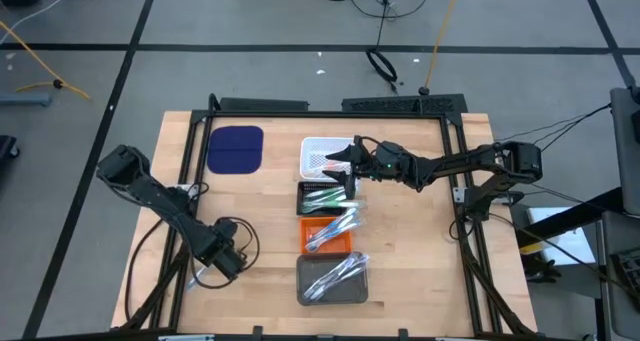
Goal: Pick & Place Toothbrushes
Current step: Put the blue toothbrush into the orange basket
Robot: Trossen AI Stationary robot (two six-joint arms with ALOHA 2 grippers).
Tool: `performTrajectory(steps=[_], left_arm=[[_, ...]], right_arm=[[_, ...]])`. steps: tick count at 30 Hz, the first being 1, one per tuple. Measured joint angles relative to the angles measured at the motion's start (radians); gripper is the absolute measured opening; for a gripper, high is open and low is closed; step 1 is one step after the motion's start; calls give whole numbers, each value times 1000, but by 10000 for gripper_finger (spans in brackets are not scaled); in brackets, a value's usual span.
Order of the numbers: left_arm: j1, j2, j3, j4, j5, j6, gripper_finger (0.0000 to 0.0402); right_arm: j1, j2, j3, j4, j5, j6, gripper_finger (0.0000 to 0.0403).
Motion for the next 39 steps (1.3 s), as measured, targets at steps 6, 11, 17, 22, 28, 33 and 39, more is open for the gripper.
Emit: performTrajectory(steps=[6, 11, 17, 22, 28, 33, 39], left_arm=[[0, 0, -44, 4, 19, 10, 21], [2, -2, -76, 11, 53, 0, 3], [29, -28, -42, 1, 6, 41, 0], [58, -59, 16, -35, -112, 99, 0], [86, -63, 128, -191, -207, 173, 0], [94, -63, 234, -242, -384, 258, 0], [102, -64, 359, -269, -633, 391, 0]], right_arm=[[0, 0, 0, 0, 0, 0, 222], [0, 0, 0, 0, 0, 0, 222], [0, 0, 0, 0, 0, 0, 222], [0, 0, 0, 0, 0, 0, 222], [0, 0, 0, 0, 0, 0, 222], [2, 0, 0, 0, -4, 21, 222], [48, 0, 0, 8, -4, 30, 222]])
